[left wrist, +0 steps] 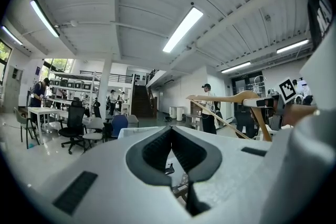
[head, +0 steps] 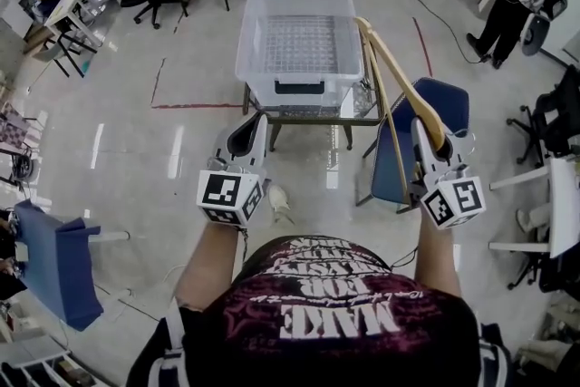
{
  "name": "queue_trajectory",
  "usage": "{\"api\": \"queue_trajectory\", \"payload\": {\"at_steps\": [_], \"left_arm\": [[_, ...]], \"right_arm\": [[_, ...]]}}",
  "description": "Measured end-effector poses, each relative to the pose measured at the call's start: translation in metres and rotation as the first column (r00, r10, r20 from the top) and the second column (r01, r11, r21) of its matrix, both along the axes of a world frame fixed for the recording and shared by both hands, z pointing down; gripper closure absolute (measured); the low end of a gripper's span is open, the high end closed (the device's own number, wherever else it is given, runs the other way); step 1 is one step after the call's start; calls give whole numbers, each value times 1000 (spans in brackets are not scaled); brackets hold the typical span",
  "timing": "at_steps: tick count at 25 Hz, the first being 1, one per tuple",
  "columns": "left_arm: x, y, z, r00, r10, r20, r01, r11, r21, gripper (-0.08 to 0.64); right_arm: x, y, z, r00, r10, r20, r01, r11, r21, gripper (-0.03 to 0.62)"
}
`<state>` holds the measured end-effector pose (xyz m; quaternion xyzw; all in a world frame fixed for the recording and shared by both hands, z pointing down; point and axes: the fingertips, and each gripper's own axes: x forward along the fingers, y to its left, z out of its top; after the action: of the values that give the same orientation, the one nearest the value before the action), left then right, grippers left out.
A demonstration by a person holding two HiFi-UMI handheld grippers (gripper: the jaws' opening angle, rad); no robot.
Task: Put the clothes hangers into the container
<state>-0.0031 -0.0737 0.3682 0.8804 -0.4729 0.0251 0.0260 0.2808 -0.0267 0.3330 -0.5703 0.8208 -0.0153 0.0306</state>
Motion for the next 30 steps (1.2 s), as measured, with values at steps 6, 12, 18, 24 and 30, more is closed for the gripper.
{"api": "queue_trajectory", "payload": {"at_steps": [6,12,18,24,30], "left_arm": [[-4,-45,2,1000,5,-5,-5,1000,-10,554],[-12,-95,-9,1000,12,-28,-12,1000,-2,554],[-29,-138,-10,1000,18,-22,-18,1000,1,554],[-48,-177,-19,999,32,-37,-32,999,13,554],[-67,-215,-13,998,43,-39,-43,999,3,554]], "right_arm": [[-8,-44,2,1000,-3,-2,3,1000,-11,534],[-18,-88,-8,1000,4,-17,-4,1000,-9,534],[-34,-130,-7,1000,15,-24,-15,1000,-16,534],[-59,-173,-18,999,8,-44,-7,1000,1,534],[-85,-215,-20,999,-1,-54,1,1000,5,534]]}}
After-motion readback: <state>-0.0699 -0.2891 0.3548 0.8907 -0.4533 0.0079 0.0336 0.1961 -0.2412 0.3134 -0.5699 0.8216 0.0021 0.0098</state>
